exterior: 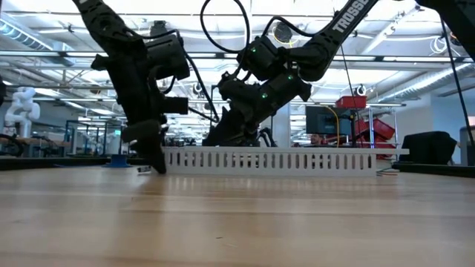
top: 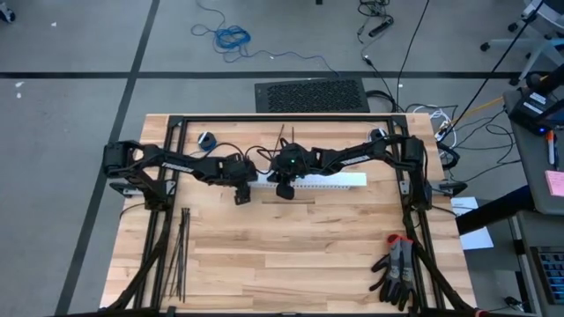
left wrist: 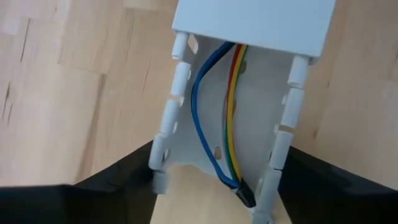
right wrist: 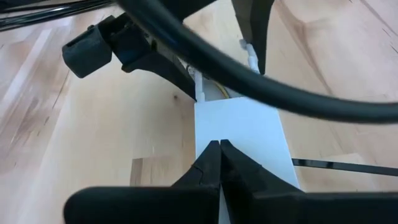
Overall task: Ziptie cables
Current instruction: Close the white cable duct
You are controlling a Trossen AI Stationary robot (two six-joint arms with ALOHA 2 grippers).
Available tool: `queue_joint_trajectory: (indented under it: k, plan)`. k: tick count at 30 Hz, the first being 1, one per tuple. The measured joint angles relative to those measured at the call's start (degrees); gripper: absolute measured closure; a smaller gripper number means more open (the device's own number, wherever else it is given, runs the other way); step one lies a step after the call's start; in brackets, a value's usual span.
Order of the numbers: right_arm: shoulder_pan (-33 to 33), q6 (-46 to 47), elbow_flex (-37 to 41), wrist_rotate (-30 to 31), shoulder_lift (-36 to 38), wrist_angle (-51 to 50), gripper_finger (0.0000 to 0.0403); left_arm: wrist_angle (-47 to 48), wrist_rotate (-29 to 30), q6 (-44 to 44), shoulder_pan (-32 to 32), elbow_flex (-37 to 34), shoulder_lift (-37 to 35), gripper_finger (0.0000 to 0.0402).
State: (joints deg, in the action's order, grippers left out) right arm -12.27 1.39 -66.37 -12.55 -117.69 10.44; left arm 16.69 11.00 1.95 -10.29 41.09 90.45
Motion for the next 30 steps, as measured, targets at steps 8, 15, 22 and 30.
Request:
queue_joint_trajectory:
  k: [8,15,22,30]
  plan:
    - [0.2,1.1,0.3,-2.0,-0.1,2.6,0.0403,-3.5,0.2,-3.3,1.9,-0.5,0.2,0.0162]
    - [1.0,0.9,0.3,-2.8,-0.3,7.0,0.0403,-6.1,-0.6,-5.1,2.8,-0.4,0.2,0.0161]
    - [1.6,-0.5,0.5,-0.6,2.4,6.1,0.0403,-7.2,-2.2,-6.6,2.8,-0.2,0.2,0.0161]
    - [1.1,-4.8,0.3,6.6,13.1,-9.4,0.0403,-6.6,-2.1,-6.4,2.9,-0.1,0.2,0.0161]
